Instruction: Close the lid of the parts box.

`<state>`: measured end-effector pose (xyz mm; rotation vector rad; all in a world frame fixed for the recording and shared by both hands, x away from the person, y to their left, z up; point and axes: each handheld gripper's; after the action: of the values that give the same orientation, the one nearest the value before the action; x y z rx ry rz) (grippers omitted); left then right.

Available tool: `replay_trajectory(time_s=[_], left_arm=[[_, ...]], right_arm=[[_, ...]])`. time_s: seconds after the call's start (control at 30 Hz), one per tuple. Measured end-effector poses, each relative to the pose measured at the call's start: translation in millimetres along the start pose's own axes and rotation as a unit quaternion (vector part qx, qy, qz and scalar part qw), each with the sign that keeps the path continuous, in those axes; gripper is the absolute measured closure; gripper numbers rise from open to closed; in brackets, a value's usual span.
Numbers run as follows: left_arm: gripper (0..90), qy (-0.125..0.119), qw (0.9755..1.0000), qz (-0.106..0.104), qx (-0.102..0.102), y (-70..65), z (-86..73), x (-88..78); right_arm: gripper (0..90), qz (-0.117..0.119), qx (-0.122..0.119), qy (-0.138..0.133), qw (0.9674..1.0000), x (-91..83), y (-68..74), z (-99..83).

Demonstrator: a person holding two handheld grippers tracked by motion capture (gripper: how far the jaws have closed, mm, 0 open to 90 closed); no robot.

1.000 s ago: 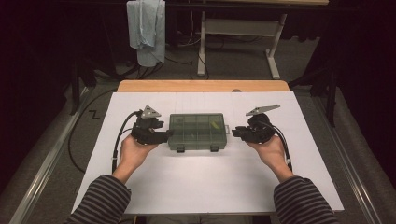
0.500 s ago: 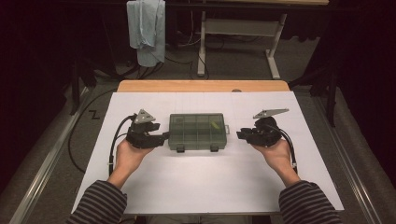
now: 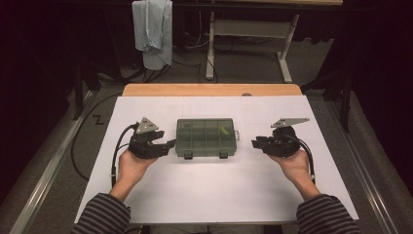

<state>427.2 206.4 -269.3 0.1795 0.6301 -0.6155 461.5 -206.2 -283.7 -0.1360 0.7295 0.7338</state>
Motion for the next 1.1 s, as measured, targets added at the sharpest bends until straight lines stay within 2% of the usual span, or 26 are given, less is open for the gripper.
replay_trajectory(time_s=[0.37, 0.63, 1.1], left_arm=[[42.7, -0.007, 1.0000, 0.004, 0.000, -0.5, -10.9, -4.8], [42.7, -0.019, 0.9998, 0.004, -0.001, -0.9, -15.5, -11.2], [42.9, -0.026, 0.9996, 0.006, -0.001, -3.8, -22.3, -14.8]], right_arm=[[70.6, 0.001, -0.002, -0.003, 1.0000, -3.6, -1.0, -10.3], [69.5, 0.004, -0.002, -0.012, 0.9999, -9.2, -0.2, -17.2], [66.9, 0.003, -0.002, -0.029, 0.9996, -18.0, -0.6, -31.7]])
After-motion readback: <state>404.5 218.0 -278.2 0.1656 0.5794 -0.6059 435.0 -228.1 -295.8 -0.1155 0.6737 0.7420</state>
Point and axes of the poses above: each handheld gripper's, and its own axes: x roughly forward along the jaws, z roughly out of its top, y roughly to its left, and after that the axes turned 2 degrees about -z, right-handed
